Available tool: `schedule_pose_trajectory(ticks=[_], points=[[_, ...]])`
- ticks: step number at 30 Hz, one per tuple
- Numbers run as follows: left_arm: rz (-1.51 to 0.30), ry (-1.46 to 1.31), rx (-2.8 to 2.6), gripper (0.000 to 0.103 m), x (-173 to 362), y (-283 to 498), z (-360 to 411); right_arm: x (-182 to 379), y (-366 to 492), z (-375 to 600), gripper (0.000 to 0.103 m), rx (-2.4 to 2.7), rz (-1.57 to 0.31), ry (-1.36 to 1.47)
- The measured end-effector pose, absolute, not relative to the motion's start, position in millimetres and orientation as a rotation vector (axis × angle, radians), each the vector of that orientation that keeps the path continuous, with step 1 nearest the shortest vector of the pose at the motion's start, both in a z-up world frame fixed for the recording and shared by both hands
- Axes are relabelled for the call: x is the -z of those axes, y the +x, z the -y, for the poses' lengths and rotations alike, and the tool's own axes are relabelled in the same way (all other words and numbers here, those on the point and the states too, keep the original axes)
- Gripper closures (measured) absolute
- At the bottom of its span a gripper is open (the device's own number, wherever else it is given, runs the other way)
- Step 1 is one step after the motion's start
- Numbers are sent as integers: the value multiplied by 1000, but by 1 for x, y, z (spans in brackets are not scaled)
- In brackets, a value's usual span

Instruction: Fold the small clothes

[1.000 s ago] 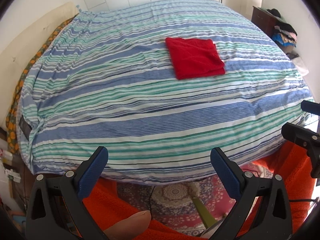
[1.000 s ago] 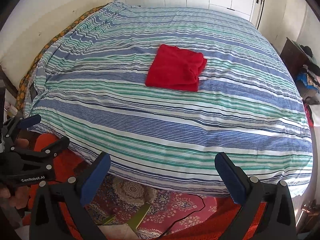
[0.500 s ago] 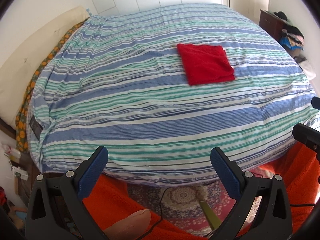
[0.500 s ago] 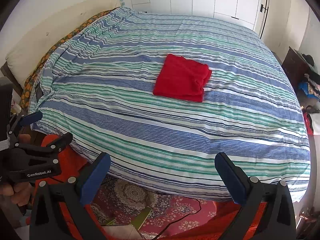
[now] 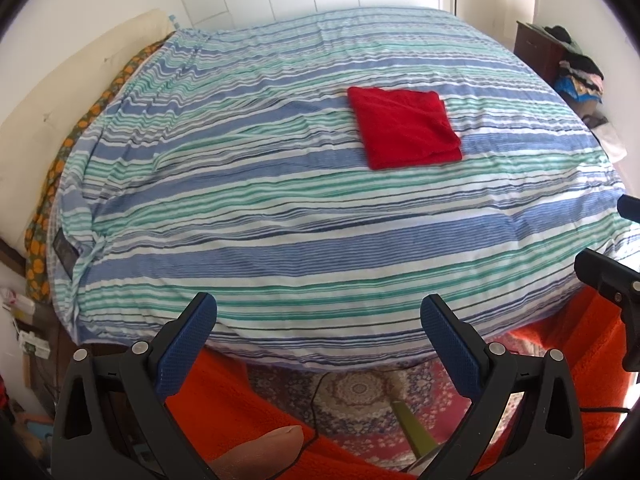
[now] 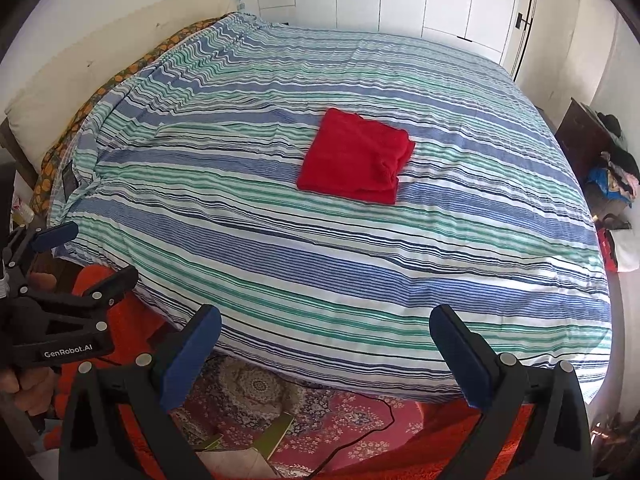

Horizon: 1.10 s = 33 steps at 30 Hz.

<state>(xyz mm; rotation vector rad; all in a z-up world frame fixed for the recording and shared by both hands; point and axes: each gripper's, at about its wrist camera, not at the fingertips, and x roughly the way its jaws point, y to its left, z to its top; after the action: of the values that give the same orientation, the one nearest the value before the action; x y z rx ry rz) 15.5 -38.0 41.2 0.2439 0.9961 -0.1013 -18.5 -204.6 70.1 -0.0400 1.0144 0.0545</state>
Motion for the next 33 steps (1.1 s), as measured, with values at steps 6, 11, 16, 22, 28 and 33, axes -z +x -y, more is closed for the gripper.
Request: schedule_pose_trajectory(ticks=[6,11,16,22,28,33], points=[[-1010,238,107,1,-39,17,37,-68,-19,204,0,-51,-1020,-38],[-1002,231,115,1,-42,16,37,-70,-19,203,0,-51,-1025,-42],[-1007,235,113,1,-40,16,36,-73,-20,199,0,-60,-1021,-55],[-1001,238,112,1,-41,15,37,-73,-20,193,0,-55,-1019,-80],[-999,242,119,1,-40,16,41,-76,-21,189,0,-41,-1003,-133],[-990,250,121,1,-42,15,43,-75,-19,194,0,-33,-1004,-123]])
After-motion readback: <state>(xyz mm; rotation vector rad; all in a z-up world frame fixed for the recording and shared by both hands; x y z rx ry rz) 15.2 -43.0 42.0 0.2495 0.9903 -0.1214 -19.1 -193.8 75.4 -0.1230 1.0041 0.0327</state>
